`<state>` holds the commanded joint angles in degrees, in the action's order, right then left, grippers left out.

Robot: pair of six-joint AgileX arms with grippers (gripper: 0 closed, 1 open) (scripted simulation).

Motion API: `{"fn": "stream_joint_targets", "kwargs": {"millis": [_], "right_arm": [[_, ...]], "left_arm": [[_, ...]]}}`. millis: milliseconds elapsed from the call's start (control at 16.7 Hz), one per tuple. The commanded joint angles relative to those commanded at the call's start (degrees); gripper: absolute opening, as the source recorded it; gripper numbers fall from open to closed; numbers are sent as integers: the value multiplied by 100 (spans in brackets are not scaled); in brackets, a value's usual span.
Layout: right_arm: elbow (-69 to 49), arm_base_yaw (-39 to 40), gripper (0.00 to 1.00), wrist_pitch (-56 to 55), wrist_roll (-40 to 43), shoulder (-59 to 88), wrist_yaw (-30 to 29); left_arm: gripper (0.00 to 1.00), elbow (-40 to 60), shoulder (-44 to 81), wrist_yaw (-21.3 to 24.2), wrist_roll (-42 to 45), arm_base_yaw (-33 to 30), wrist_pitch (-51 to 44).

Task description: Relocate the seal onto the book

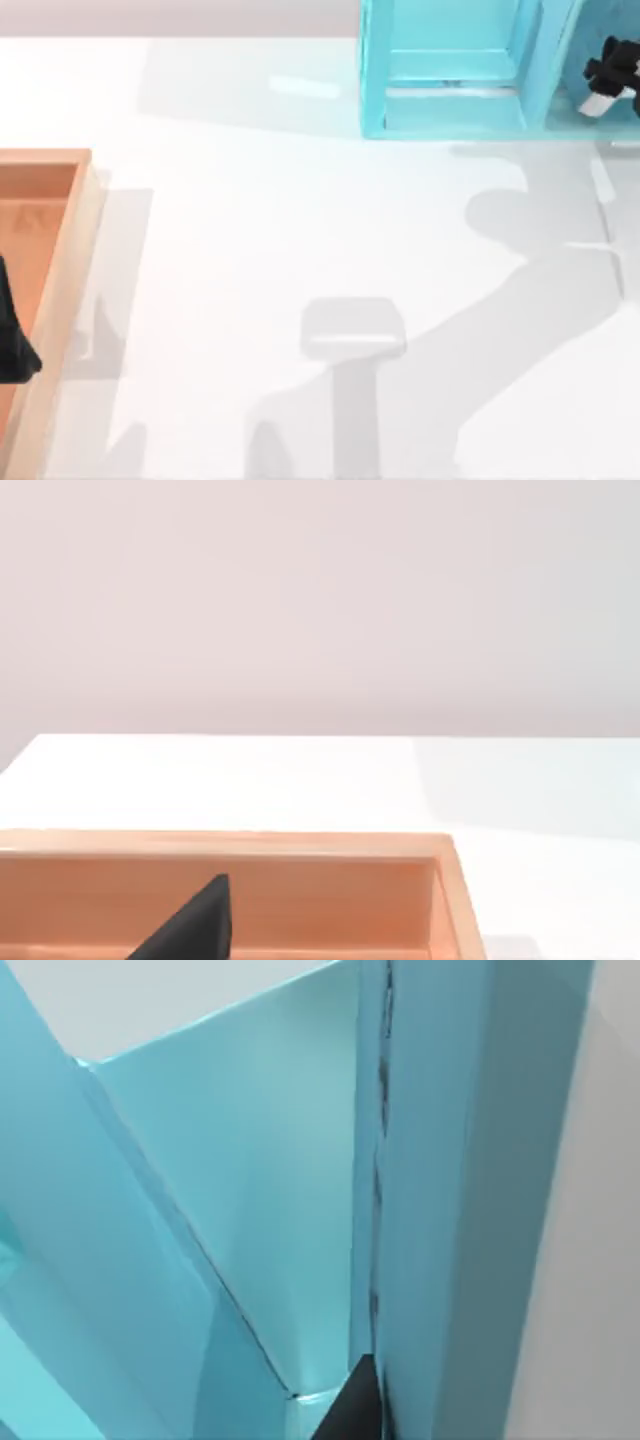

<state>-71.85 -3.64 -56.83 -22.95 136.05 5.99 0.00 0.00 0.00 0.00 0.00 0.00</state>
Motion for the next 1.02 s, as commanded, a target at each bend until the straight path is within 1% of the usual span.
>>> {"fn": "stream_joint_targets", "kwargs": {"millis": [180, 420, 600, 840, 1020], "right_arm": [[185, -5, 0, 195, -3, -158, 19], [892, -42, 0, 1046, -16, -1073, 72], [1306, -67, 0, 1582, -2, -2215, 111], [1555, -98, 0, 1967, 33, -4362, 161], [2057, -120, 0, 2643, 37, -5669, 200]], "left_arm": [[100, 0, 0, 0, 0, 0, 0], [100, 0, 0, 0, 0, 0, 0], [100, 0, 0, 0, 0, 0, 0], [100, 0, 0, 0, 0, 0, 0], [100, 0, 0, 0, 0, 0, 0]]}}
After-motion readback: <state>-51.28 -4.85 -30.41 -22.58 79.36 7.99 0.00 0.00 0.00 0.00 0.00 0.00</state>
